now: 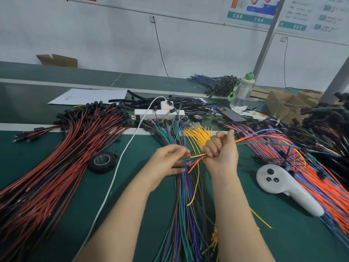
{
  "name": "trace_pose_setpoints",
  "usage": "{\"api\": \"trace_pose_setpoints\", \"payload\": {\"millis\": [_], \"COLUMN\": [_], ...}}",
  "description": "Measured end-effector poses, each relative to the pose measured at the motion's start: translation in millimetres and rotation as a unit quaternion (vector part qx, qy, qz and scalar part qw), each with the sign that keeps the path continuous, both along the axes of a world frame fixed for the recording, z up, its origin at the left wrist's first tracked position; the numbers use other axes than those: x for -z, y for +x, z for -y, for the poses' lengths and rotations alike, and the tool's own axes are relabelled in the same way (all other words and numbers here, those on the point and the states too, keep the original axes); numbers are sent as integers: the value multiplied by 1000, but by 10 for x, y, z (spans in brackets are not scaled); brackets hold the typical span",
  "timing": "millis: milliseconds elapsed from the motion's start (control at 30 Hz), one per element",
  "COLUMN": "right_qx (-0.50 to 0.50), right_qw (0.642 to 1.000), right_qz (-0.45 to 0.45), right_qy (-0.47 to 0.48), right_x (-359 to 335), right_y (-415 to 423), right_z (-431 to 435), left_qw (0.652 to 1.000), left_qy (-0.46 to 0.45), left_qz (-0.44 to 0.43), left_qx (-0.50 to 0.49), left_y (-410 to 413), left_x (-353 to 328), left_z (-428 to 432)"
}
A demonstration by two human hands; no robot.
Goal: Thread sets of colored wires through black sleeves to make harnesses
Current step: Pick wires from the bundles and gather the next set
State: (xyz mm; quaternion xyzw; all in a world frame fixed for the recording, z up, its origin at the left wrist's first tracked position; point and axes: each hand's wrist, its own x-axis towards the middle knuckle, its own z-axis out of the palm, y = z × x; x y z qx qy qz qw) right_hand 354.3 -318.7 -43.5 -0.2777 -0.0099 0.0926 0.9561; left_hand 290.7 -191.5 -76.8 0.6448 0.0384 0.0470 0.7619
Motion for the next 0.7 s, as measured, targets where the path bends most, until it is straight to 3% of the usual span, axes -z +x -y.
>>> {"api": "trace_pose_setpoints", "payload": {"millis": [167, 467, 567, 700], "right_qx": [-17, -79, -52, -10], "right_qw": [1000, 994, 997, 1000], "right_qz": [-4, -9, -7, 10], "right_qy": [-4, -72, -49, -17], "right_x": [10, 13, -5, -18], "right_y": [16, -60, -55, -54], "right_z": [11, -137, -118, -110], "left_qw": [997, 998, 998, 975], "left_qy": [76, 64, -3, -197], "left_qz": [-1, -20, -53, -81], "left_qx": [30, -11, -19, -58], "left_y": [-12, 18, 7, 35], "left_x": [-1, -61, -83, -99], "left_z": [2, 166, 169, 186]}}
